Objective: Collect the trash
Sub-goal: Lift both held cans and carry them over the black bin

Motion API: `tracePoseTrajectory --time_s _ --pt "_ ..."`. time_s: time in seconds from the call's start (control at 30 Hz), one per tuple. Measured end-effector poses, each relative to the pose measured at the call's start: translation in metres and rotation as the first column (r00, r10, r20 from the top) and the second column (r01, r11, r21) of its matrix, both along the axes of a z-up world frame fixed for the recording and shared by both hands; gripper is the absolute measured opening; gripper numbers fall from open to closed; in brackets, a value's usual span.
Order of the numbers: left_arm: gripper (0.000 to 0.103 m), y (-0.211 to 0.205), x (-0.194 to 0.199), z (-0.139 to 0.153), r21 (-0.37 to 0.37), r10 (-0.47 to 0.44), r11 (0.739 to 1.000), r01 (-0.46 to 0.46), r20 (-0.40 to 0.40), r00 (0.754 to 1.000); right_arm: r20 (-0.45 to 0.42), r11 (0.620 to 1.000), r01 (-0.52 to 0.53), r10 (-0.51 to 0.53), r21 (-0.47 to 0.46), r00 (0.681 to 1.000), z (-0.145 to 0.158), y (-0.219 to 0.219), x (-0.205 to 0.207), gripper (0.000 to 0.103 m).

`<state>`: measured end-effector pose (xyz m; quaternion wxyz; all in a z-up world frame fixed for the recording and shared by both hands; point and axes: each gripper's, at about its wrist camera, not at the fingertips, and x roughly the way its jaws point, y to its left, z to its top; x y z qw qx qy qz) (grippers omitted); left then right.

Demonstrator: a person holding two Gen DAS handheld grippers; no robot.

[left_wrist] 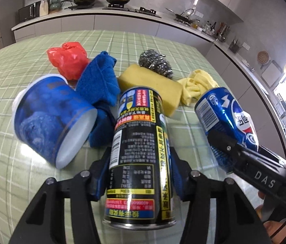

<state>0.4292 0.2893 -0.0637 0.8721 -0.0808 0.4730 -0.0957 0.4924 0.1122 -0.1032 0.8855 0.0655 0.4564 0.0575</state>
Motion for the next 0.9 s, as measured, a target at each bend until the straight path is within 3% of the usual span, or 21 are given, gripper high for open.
tracePoseTrajectory --time_s 0.23,0.37,0.57,0.77,0.9 --pt "0.054 -0.008 -0.016 -0.012 0.01 0.019 1.0 -0.019 -0.046 0.999 -0.036 0.999 -0.04 0.04 0.001 0.999 -0.008 -0.012 -0.036 0.065" --pt "0.058 -0.012 -0.013 -0.014 0.031 0.059 0.998 -0.057 -0.066 0.996 -0.065 0.998 -0.058 0.06 0.031 0.996 -0.018 -0.016 -0.037 0.066" --pt "0.055 -0.018 -0.013 -0.014 0.035 0.082 0.996 -0.081 -0.039 0.996 -0.078 0.997 -0.075 0.078 0.033 0.994 -0.02 -0.015 -0.025 0.067" --pt "0.053 -0.021 -0.023 -0.008 0.041 0.091 0.995 -0.091 0.006 0.996 -0.051 0.993 -0.104 0.106 0.046 0.993 -0.017 -0.014 -0.023 0.064" --pt "0.053 -0.025 -0.034 0.013 0.039 0.11 0.993 -0.113 0.071 0.991 0.046 0.994 -0.093 0.09 0.051 0.995 0.009 -0.026 -0.036 0.064"
